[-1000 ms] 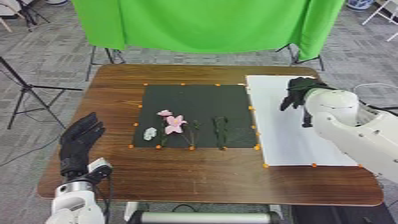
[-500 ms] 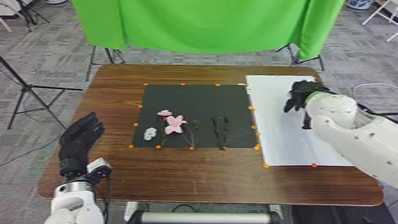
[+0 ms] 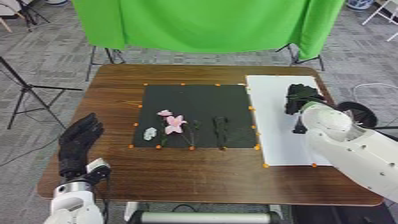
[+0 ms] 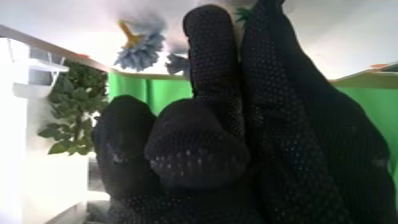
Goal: Arrange flowers
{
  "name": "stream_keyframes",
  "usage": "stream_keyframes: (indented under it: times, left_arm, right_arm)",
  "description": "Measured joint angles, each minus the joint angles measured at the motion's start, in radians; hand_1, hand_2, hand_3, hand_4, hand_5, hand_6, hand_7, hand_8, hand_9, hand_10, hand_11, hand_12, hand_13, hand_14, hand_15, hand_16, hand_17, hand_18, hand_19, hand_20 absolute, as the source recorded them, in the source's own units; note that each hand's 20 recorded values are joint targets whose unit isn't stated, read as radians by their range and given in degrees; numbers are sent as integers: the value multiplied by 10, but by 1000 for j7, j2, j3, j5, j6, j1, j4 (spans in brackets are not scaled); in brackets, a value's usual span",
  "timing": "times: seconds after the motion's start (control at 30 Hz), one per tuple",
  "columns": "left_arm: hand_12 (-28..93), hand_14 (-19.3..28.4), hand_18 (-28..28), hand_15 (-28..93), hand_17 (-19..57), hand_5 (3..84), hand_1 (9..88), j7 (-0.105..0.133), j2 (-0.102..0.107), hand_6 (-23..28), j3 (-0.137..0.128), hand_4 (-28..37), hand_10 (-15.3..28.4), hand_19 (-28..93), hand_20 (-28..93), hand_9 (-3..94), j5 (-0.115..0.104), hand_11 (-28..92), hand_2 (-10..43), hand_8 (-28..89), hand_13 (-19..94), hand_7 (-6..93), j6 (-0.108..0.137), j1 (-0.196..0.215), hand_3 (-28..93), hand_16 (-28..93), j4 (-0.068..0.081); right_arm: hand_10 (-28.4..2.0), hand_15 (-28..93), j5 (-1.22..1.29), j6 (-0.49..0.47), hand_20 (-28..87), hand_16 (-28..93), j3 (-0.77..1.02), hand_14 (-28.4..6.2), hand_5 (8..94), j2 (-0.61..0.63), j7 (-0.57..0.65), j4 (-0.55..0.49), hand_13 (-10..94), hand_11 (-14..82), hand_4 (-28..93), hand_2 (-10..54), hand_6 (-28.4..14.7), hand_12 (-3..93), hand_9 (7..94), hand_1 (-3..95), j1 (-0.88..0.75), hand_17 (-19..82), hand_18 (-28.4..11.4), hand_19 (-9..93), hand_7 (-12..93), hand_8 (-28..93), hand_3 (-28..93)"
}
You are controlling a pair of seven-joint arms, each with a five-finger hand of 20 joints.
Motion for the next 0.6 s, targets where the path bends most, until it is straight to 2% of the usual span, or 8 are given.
stream_keyframes:
  times: [0.17, 0.37, 0.6]
  left_arm:
    - [90, 134, 122, 242, 253, 490, 522, -5, -2, 18, -8, -126, 122, 115, 373, 407, -1, 258, 33, -112, 397, 220, 0, 1, 687, -33, 0]
    - [91, 137, 124, 247, 246, 493, 518, -8, -2, 18, -13, -130, 122, 131, 361, 412, -4, 258, 35, -111, 404, 218, 1, 3, 690, -34, 0]
    - [91, 138, 125, 253, 249, 494, 515, -9, 0, 18, -9, -131, 123, 147, 357, 413, -5, 258, 39, -110, 410, 217, 1, 3, 689, -37, 1]
  right_arm:
    - [-99, 664, 18, 34, 572, 255, 104, -9, 796, 15, 3, -101, 937, 97, -199, -95, 7, 237, 923, 584, -80, 699, -130, 932, 197, 45, 629]
    - [-100, 667, 112, 203, 580, 252, 149, -7, 801, 7, -2, -235, 937, 93, -196, -95, 8, 236, 926, 583, -96, 703, -126, 932, 194, 46, 630]
    - [-99, 669, 115, 219, 582, 251, 19, -7, 803, -113, -61, -237, 937, 84, -197, -95, 10, 228, 923, 583, 28, 704, -124, 932, 192, 41, 629]
